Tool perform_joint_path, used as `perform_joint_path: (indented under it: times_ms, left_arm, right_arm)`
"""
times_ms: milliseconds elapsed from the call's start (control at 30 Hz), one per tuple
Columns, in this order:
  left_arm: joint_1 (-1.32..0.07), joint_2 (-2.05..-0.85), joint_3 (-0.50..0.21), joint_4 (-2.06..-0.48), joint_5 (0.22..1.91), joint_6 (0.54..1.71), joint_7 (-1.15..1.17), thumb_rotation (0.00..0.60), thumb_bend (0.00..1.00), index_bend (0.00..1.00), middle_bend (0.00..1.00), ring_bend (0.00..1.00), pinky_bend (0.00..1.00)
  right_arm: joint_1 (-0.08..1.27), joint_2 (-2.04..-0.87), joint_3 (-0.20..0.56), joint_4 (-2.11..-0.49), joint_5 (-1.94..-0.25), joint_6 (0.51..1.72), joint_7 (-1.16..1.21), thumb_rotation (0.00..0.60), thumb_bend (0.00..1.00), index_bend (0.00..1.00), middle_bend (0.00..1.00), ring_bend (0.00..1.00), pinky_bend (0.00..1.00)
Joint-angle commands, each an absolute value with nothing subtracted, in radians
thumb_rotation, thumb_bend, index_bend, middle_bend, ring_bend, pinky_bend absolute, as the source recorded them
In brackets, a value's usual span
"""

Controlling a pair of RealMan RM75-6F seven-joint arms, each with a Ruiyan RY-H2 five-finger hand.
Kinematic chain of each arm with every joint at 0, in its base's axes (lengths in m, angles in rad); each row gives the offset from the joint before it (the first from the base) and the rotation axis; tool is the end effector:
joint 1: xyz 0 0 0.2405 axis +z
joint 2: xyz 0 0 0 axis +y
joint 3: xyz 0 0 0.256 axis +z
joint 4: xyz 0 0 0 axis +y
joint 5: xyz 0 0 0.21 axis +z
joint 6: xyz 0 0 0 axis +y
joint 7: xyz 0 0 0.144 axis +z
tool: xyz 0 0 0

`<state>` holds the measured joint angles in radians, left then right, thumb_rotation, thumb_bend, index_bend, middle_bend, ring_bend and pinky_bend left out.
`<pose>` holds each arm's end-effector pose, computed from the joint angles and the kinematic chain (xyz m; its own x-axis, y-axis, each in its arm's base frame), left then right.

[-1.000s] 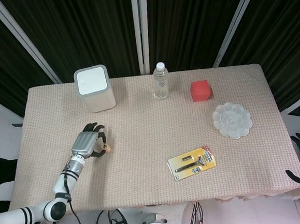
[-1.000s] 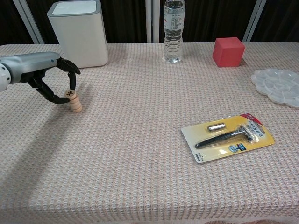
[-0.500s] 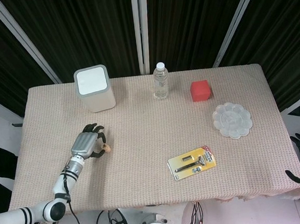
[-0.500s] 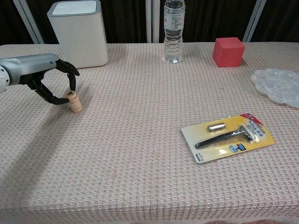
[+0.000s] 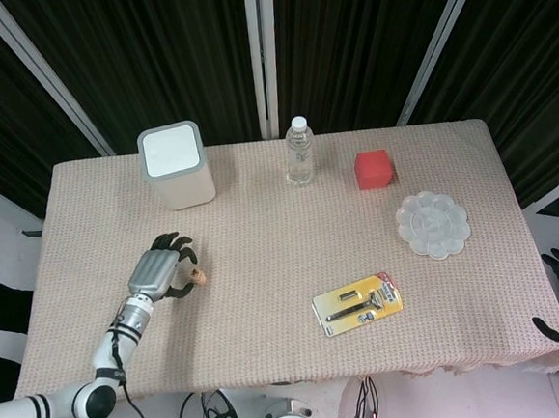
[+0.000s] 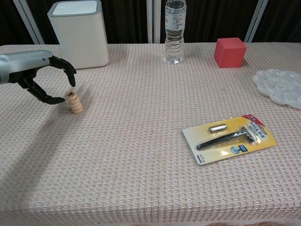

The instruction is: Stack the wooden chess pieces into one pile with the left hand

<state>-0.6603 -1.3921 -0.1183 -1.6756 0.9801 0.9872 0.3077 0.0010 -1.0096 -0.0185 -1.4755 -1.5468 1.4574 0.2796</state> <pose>-0.1845 0.3128 0.0160 0.3348 0.3829 0.8610 0.9389 -0.2124 -0.2707 -0.3588 -0.1392 0.1974 0.3613 -0.1198 0.9247 -0.9274 0.0567 0.3697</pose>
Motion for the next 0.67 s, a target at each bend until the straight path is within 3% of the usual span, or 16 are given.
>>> perform_joint_path:
  times_ms: [33,167,300,467,667]
  left_arm:
    - [-0.580,-1.310,-0.047,-1.759,1.147,1.083,0.257,0.600,0.27,0.26,0.12,0.00,0.00]
    - [-0.456,-1.230,0.061,-1.745,1.468,1.302,0.185,0.600,0.17,0.15,0.11,0.00,0.00]
    - [-0.355,-1.203,0.107,-1.661,1.574,1.466,0.214,0.600,0.07,0.09,0.09,0.00,0.00]
    - [-0.274,-1.187,0.125,-1.587,1.567,1.527,0.234,0.600,0.06,0.04,0.02,0.00,0.00]
    - [-0.227,-1.179,0.111,-1.558,1.567,1.564,0.167,0.600,0.06,0.04,0.01,0.00,0.00]
  right_arm:
    - [-0.001,-1.007,-0.019,-1.471,-1.548,1.461,0.280,0.600,0.16,0.00,0.00,0.00,0.00]
    - [-0.001,-1.008,-0.021,-1.466,-1.542,1.452,0.277,0.600,0.16,0.00,0.00,0.00,0.00]
    - [0.000,-1.017,-0.022,-1.462,-1.541,1.448,0.262,0.600,0.16,0.00,0.00,0.00,0.00]
    - [-0.001,-1.042,-0.021,-1.448,-1.558,1.468,0.194,0.600,0.15,0.00,0.00,0.00,0.00]
    - [-0.001,-1.074,-0.010,-1.443,-1.565,1.492,0.152,0.600,0.15,0.00,0.00,0.00,0.00]
